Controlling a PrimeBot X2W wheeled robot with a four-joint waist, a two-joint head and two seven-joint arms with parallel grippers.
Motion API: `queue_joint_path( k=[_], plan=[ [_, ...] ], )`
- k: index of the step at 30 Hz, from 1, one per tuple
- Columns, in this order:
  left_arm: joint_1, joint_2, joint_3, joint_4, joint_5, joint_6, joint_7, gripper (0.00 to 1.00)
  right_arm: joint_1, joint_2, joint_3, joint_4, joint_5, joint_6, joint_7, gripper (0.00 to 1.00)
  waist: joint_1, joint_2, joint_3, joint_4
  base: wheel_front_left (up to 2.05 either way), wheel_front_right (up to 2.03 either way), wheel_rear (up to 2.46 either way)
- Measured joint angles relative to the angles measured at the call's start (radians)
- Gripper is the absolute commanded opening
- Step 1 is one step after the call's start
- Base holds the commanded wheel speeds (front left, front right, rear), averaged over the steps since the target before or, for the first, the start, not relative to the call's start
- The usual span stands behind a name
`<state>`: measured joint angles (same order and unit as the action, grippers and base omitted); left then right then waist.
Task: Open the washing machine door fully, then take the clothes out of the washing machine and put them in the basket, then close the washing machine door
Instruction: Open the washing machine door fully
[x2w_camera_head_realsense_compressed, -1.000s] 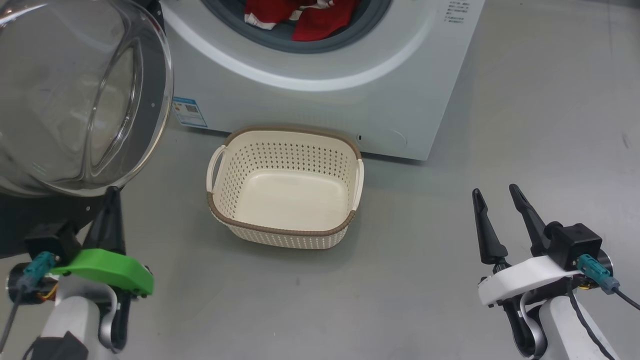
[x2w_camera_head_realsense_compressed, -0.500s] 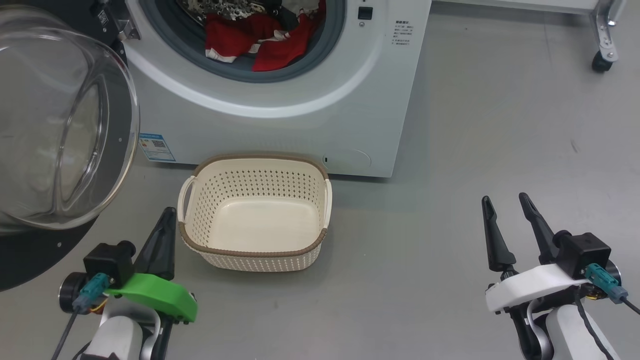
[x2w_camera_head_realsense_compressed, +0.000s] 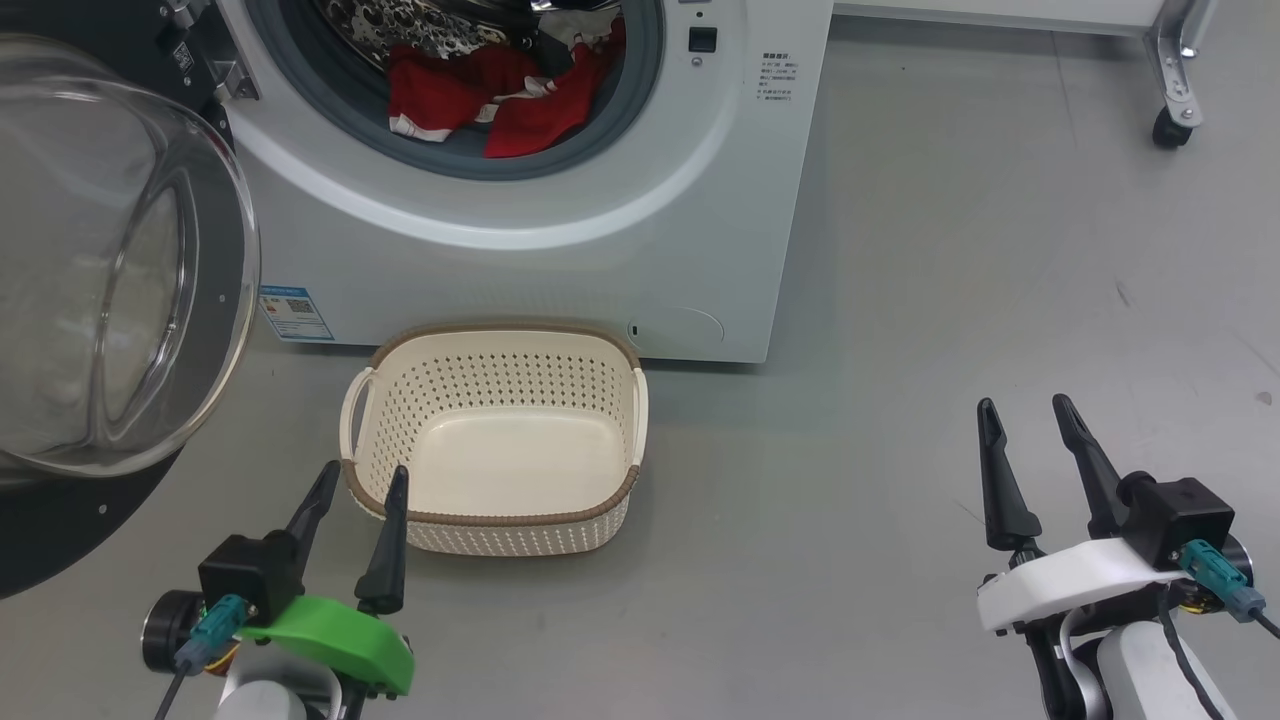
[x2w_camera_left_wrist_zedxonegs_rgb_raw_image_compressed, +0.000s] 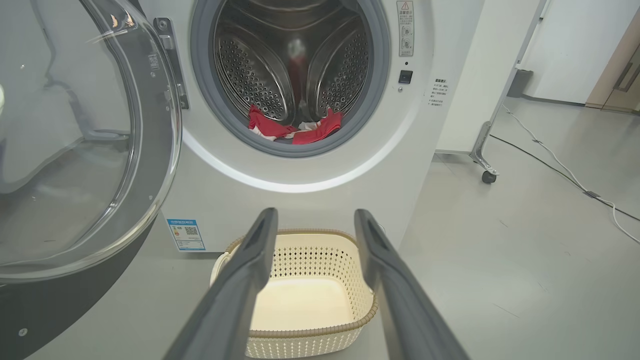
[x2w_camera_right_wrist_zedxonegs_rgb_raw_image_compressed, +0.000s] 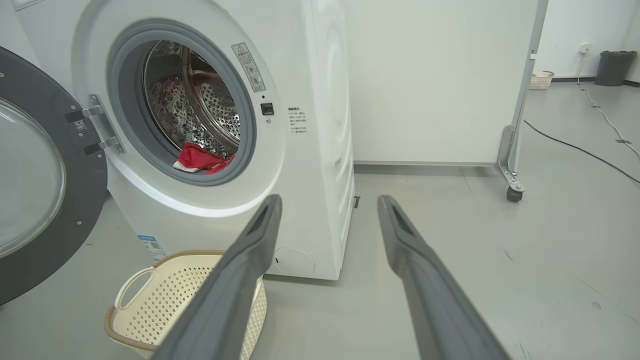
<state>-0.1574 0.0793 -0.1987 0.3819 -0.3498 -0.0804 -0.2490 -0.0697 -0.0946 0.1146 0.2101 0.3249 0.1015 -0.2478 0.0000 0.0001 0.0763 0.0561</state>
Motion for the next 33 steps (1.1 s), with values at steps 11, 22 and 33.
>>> queue_joint_path(
  k=[11, 22, 33],
  plan=[
    [0.025, -0.009, -0.001, -0.009, 0.0, 0.006, 0.0, 1.0, 0.019, 0.004, 0.0, -0.008, -0.001, 0.0, 0.0, 1.0, 0.0, 0.0, -0.002, -0.002, 0.0, 0.0, 0.0],
    [0.031, -0.011, 0.007, -0.042, 0.001, 0.015, 0.0, 1.0, 0.02, 0.011, 0.001, -0.013, -0.001, 0.002, 0.0, 1.0, 0.0, -0.0001, -0.001, -0.002, 0.0, 0.0, 0.0],
    [0.035, -0.022, 0.027, -0.075, -0.002, 0.015, 0.0, 1.0, 0.023, 0.016, 0.0, -0.021, -0.001, 0.003, 0.0, 1.0, 0.0, -0.0001, 0.006, 0.002, 0.0, 0.0, 0.0]
  ],
)
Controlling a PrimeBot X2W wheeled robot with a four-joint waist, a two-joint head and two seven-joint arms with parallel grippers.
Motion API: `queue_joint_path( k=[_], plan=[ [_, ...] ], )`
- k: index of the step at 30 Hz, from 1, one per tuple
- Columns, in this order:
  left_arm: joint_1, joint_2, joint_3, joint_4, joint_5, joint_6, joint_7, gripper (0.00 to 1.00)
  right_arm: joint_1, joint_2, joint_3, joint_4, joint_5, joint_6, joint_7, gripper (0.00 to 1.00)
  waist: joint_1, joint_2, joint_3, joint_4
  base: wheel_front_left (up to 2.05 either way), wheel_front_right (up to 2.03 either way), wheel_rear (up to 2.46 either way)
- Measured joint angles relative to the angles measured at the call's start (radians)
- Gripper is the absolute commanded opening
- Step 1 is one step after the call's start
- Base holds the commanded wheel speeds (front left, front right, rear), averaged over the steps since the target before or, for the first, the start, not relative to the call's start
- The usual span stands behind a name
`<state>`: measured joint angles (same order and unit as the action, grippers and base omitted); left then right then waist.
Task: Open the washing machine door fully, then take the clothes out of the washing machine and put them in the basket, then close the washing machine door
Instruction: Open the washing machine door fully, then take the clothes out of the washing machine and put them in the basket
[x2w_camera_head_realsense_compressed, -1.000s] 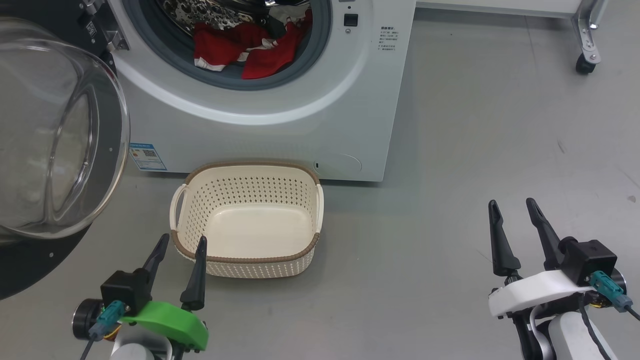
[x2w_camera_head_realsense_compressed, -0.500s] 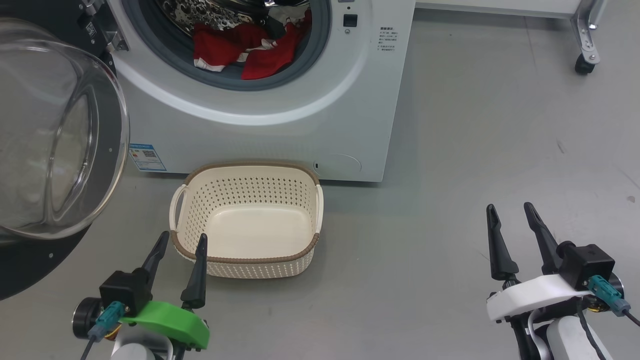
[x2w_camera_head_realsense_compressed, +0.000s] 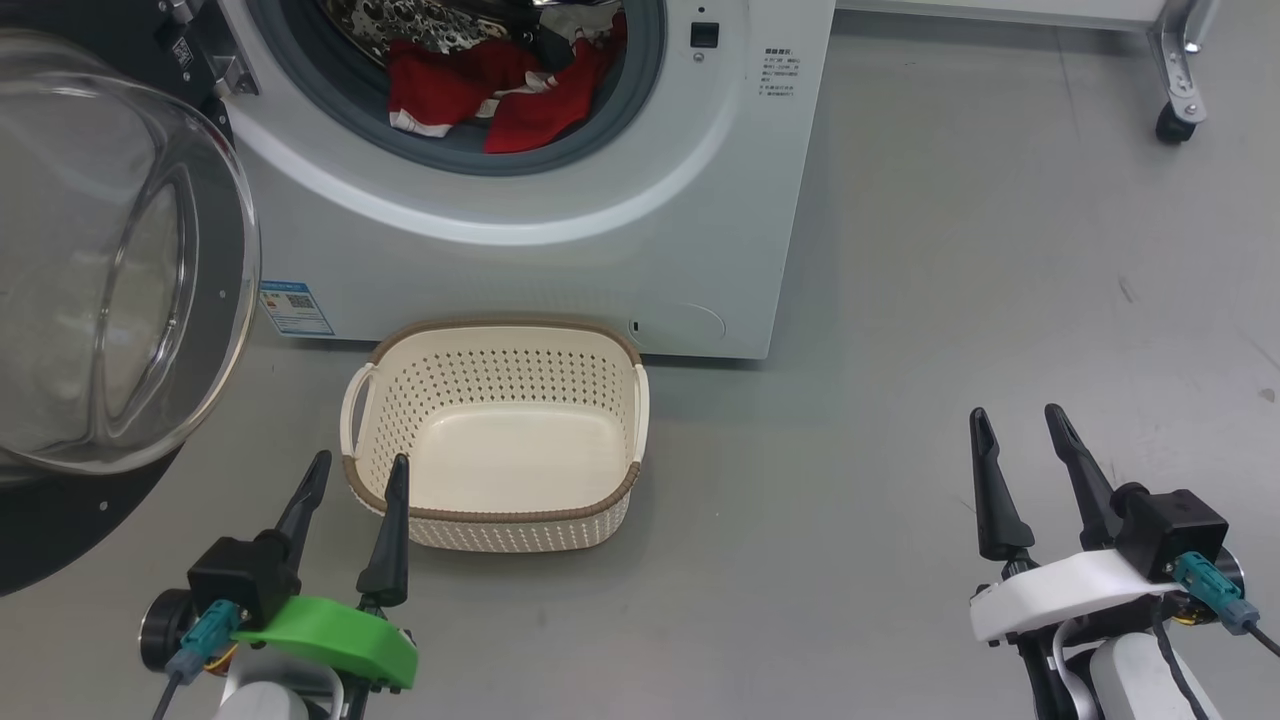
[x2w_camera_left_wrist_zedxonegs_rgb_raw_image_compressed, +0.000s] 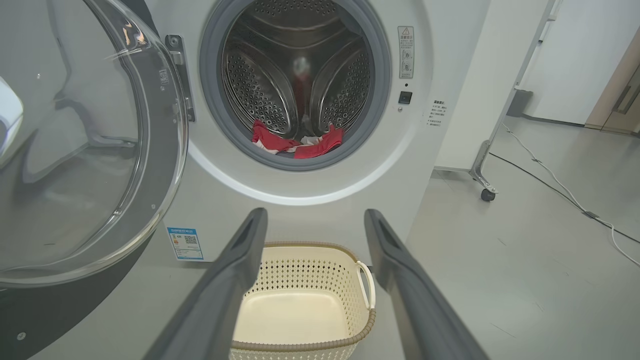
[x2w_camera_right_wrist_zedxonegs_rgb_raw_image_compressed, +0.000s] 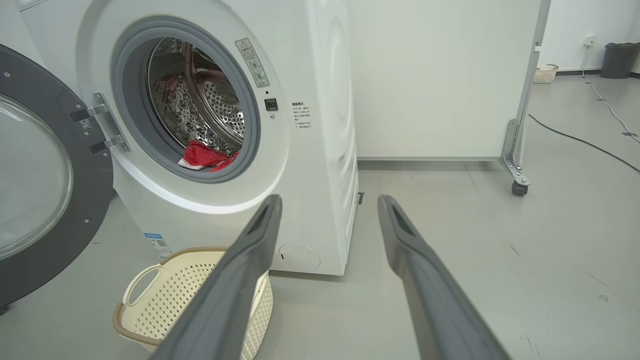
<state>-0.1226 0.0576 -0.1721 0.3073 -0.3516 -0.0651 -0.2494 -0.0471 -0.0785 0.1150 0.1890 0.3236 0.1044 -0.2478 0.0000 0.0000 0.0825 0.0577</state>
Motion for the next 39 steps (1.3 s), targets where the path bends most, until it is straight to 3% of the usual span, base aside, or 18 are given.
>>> queue_joint_path(
  k=[39],
  plan=[
    [0.01, -0.005, -0.009, -0.057, 0.035, -0.011, -0.003, 1.0, 0.0, 0.009, -0.006, -0.006, -0.01, 0.007, 0.0, 1.0, 0.0, 0.0, 0.024, 0.005, 0.09, -0.09, 0.0]
  ],
)
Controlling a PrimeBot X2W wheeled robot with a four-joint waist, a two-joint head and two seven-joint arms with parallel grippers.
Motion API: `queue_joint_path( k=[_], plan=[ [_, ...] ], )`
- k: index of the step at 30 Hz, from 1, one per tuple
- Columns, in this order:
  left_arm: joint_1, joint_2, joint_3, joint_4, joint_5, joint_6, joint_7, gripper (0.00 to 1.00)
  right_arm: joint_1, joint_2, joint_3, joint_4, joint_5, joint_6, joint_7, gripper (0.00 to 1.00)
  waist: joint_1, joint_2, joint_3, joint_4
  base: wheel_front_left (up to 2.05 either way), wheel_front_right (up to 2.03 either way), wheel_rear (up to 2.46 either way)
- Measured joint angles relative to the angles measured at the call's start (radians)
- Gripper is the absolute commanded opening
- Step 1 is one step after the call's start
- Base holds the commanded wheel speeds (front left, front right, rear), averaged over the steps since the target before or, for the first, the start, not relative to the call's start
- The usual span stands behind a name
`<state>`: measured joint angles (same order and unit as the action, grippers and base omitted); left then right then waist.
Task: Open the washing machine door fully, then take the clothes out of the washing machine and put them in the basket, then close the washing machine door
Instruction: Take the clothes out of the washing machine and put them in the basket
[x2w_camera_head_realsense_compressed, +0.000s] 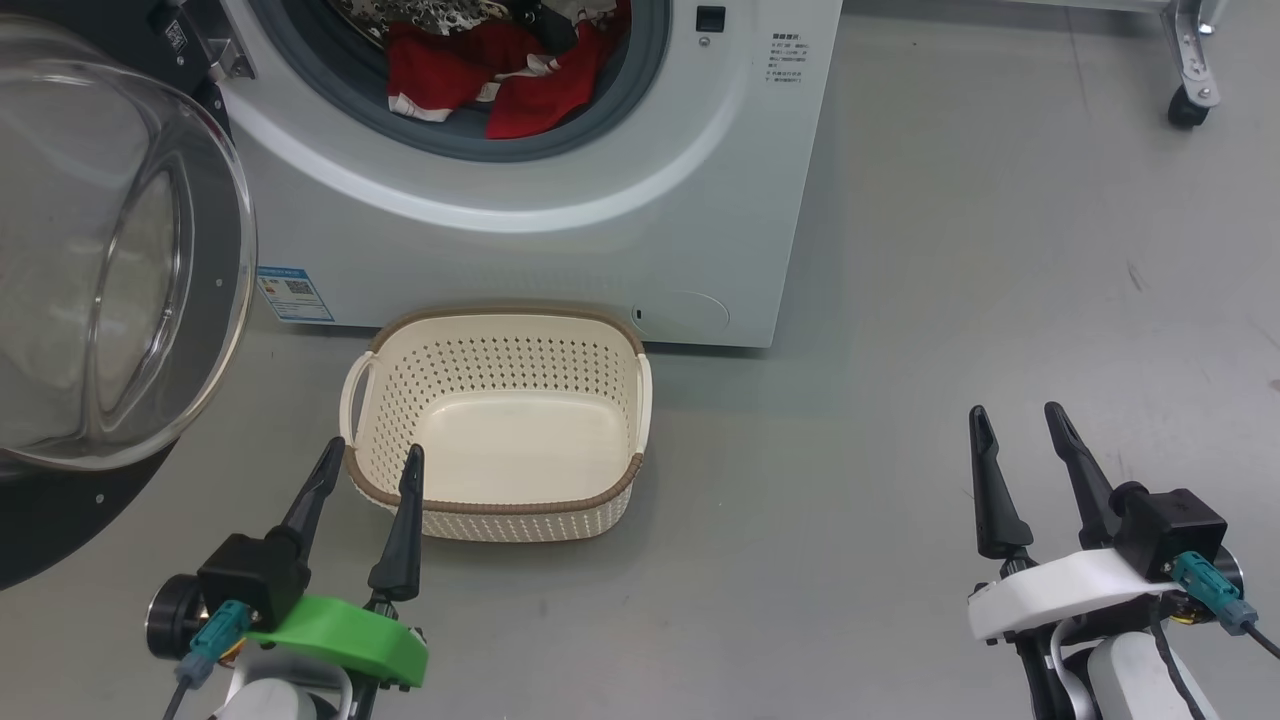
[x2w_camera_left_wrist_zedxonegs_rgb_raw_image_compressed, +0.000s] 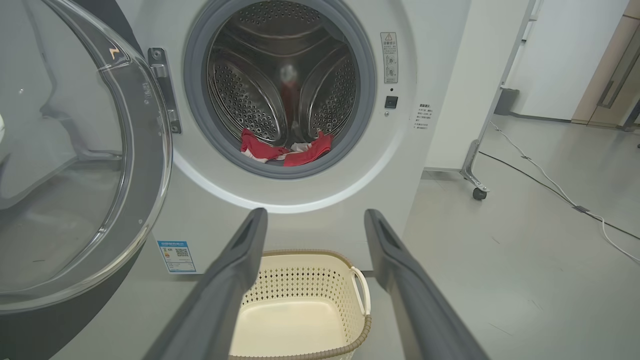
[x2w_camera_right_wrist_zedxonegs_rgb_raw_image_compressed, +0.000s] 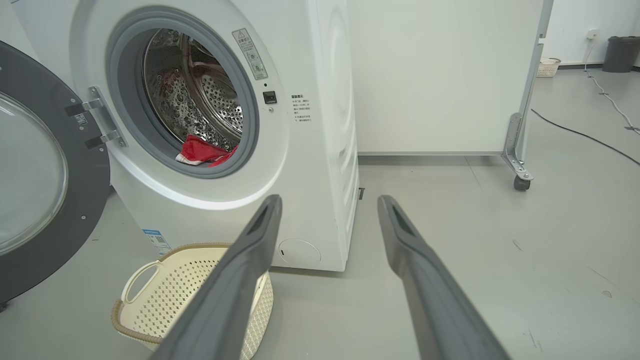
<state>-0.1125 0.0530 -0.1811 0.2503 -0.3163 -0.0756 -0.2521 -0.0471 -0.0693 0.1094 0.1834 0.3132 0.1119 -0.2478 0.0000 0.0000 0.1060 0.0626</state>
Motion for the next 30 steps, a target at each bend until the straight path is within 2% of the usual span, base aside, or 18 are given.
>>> queue_joint_path(
  k=[20, 24, 30],
  plan=[
    [0.001, -0.002, 0.01, -0.001, 0.003, 0.0, 0.0, 1.0, 0.0, 0.003, -0.001, 0.002, -0.004, 0.0, 0.0, 1.0, 0.0, 0.0, -0.002, 0.002, 0.95, -0.95, 0.0],
    [0.001, -0.002, 0.021, 0.004, 0.024, 0.019, 0.0, 1.0, 0.0, 0.003, -0.001, 0.005, -0.007, 0.0, 0.0, 1.0, 0.0, 0.0, -0.005, 0.003, 1.39, -1.39, 0.0],
    [0.002, -0.003, 0.02, 0.005, 0.036, 0.022, 0.0, 1.0, 0.0, 0.004, 0.002, 0.009, -0.008, 0.001, 0.0, 1.0, 0.0, 0.0, -0.008, 0.003, 1.25, -1.25, 0.0]
  ],
)
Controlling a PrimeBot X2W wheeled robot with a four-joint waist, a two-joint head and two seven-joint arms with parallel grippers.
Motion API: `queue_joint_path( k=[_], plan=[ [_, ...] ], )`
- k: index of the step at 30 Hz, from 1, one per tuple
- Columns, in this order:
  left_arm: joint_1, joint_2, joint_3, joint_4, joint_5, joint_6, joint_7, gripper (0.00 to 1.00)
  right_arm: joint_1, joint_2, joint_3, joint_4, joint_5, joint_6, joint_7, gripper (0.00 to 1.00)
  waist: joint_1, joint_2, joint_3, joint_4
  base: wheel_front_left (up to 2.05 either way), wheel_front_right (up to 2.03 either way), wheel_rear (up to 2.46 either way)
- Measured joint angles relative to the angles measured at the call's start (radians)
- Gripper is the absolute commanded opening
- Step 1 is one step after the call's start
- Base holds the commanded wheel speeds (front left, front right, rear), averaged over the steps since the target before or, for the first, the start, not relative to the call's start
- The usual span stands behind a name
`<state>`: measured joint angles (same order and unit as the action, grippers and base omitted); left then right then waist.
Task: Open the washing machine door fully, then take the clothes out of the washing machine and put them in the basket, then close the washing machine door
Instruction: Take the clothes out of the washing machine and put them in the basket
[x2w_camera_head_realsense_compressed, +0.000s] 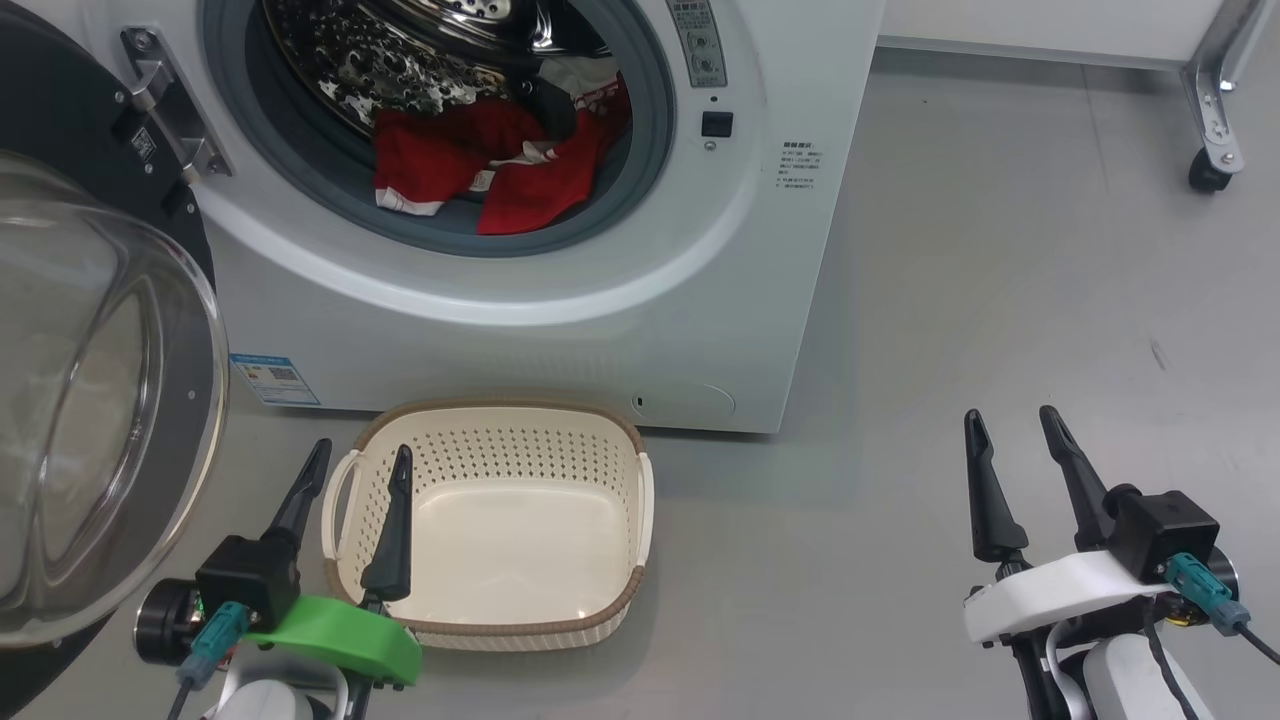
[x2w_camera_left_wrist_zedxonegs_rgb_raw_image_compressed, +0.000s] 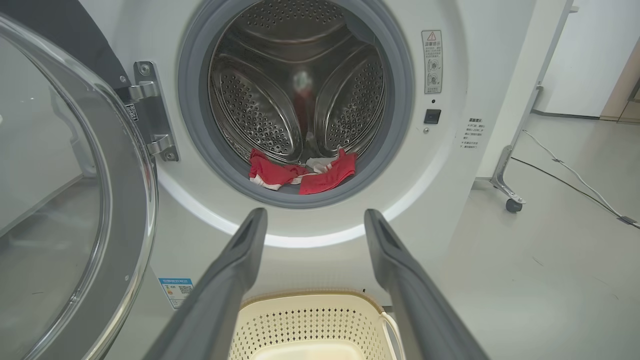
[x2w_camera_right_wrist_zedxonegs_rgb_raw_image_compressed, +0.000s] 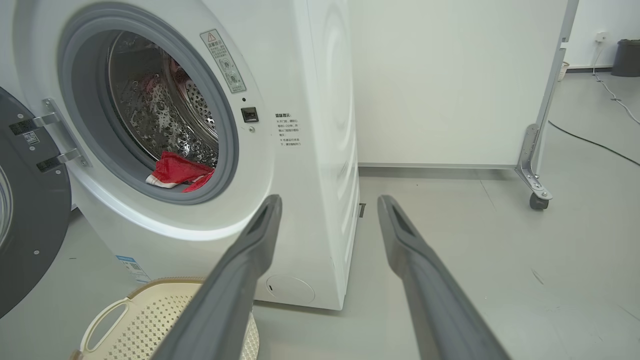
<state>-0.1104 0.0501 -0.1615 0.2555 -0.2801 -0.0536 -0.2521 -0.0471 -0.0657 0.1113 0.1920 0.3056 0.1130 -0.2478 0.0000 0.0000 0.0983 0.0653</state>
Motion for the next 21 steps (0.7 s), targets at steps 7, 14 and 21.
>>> queue_joint_path(
  k=[7, 14, 21],
  plan=[
    [0.0, 0.0, -0.003, 0.0, 0.0, 0.0, 0.0, 1.0, 0.0, 0.001, 0.001, 0.001, 0.0, 0.0, 0.0, 1.0, 0.0, 0.0, 0.001, 0.001, 0.98, -0.98, 0.0],
    [0.0, 0.0, -0.007, -0.001, 0.02, 0.0, 0.0, 1.0, 0.0, 0.001, -0.002, 0.001, 0.0, 0.0, 0.0, 1.0, 0.0, 0.0, 0.004, 0.002, 0.69, -0.69, 0.0],
    [0.0, -0.001, -0.006, 0.0, 0.02, 0.0, 0.0, 1.0, 0.0, 0.002, -0.005, 0.001, 0.0, 0.0, 0.0, 1.0, 0.0, 0.0, 0.005, 0.002, 0.4, -0.4, 0.0]
  ],
)
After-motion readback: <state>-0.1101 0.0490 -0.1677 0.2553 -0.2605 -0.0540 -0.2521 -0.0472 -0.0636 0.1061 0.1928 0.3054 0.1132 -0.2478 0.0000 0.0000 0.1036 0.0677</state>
